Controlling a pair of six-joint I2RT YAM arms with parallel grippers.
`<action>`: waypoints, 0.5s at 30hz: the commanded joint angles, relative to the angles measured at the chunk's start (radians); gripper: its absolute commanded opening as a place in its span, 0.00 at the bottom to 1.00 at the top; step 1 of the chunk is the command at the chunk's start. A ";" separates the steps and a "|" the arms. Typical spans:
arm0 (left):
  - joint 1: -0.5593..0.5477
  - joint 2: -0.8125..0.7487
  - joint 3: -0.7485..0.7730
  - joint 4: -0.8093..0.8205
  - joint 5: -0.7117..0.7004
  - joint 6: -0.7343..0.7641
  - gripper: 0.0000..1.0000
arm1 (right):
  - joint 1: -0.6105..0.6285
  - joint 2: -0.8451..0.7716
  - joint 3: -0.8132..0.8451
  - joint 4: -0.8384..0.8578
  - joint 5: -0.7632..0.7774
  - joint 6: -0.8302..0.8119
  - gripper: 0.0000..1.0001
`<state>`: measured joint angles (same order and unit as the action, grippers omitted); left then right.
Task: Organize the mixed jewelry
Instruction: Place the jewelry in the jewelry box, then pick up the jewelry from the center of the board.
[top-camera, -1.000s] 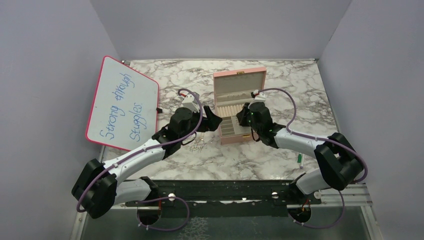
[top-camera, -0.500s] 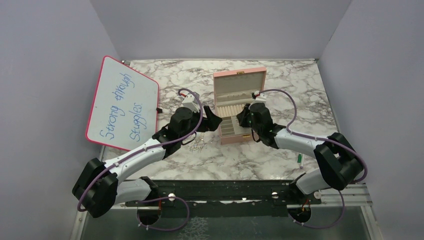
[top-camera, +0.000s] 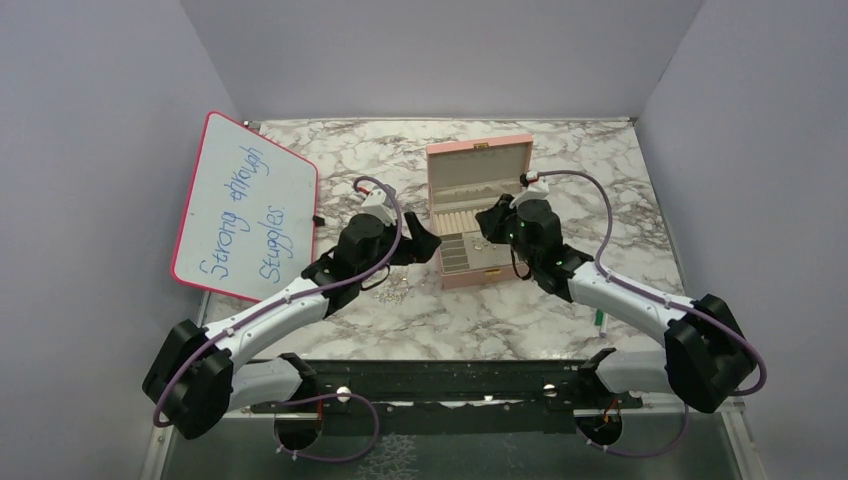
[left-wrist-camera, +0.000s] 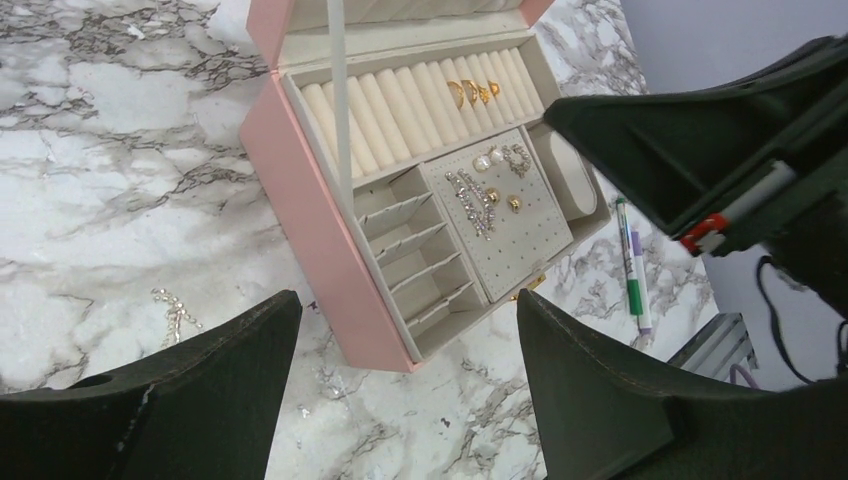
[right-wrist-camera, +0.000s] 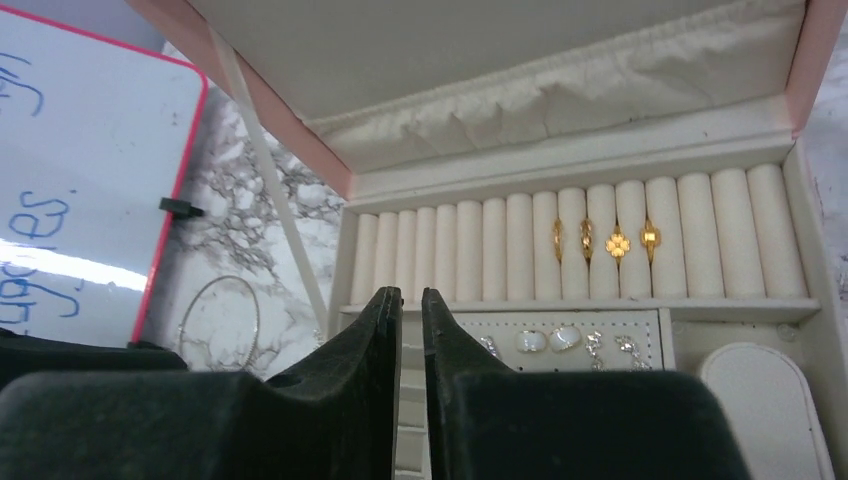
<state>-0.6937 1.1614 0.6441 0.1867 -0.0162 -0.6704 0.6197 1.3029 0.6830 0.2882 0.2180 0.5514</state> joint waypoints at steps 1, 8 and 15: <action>0.015 -0.042 0.053 -0.137 -0.030 -0.043 0.80 | -0.006 -0.047 0.043 -0.071 0.009 0.011 0.19; 0.062 -0.067 0.055 -0.505 -0.211 -0.123 0.81 | -0.005 -0.043 0.117 -0.232 -0.146 -0.026 0.28; 0.100 -0.066 0.006 -0.581 -0.224 -0.154 0.55 | 0.000 -0.041 0.151 -0.338 -0.280 -0.036 0.30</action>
<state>-0.6044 1.0996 0.6666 -0.2962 -0.1909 -0.7952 0.6197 1.2621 0.8062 0.0498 0.0460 0.5301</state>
